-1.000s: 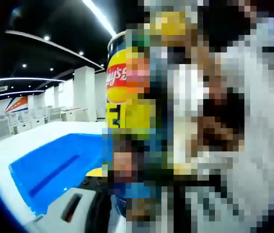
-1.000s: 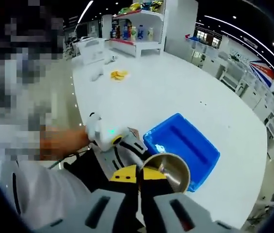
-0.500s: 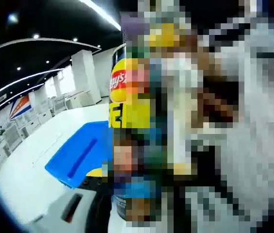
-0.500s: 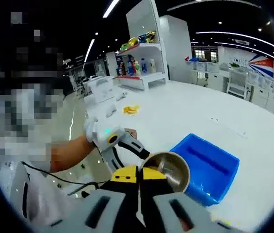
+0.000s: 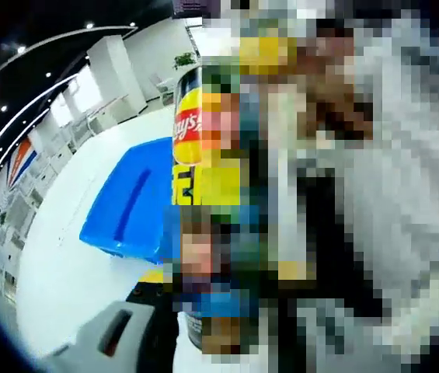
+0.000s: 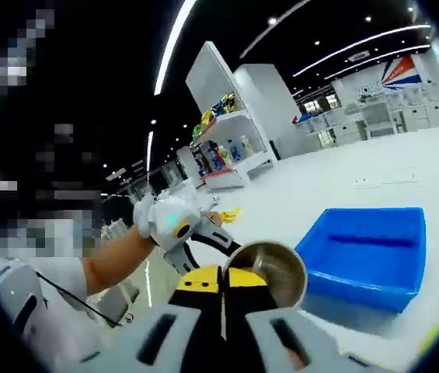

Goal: Open the lid of the chip container on the table, take out the chips, place them into the box in front of the container, and close the lid

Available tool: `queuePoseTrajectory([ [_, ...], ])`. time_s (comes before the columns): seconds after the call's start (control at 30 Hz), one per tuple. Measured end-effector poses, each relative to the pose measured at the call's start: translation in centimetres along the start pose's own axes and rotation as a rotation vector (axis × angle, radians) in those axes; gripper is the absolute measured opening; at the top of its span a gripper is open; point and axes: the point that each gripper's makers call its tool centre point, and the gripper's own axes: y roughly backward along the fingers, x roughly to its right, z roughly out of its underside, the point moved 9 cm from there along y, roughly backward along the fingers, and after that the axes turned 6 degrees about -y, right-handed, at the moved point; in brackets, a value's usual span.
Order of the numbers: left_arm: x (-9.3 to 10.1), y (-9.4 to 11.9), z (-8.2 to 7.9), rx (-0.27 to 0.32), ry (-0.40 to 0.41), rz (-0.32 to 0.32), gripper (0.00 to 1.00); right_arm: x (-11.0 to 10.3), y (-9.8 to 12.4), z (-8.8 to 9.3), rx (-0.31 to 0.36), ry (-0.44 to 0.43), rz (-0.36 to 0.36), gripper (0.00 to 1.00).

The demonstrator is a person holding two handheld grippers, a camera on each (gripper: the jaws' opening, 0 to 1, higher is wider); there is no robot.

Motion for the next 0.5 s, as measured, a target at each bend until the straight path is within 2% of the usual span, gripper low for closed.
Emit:
queuePoseTrajectory([
  [0.1,-0.1,-0.6,-0.1,-0.061,-0.029,0.014,0.46,0.7,0.2,1.0,0.025,-0.036,-0.013,0.0],
  [0.23,-0.4,-1.1,0.0,-0.098,-0.041,0.03,0.46,1.7,0.5,2.2,0.057,-0.072,-0.039,0.0],
  [0.33,0.1,-1.8,-0.5,-0.152,-0.048,0.039,0.46,2.8,0.7,3.1,0.074,-0.118,-0.063,0.0],
  [0.43,0.3,-2.4,-0.3,-0.225,-0.057,0.079,0.46,3.6,0.6,4.1,0.074,-0.154,-0.067,0.0],
  [0.5,0.2,-2.8,-0.2,-0.249,-0.087,0.072,0.46,4.1,0.7,4.9,0.072,-0.164,-0.065,0.0],
])
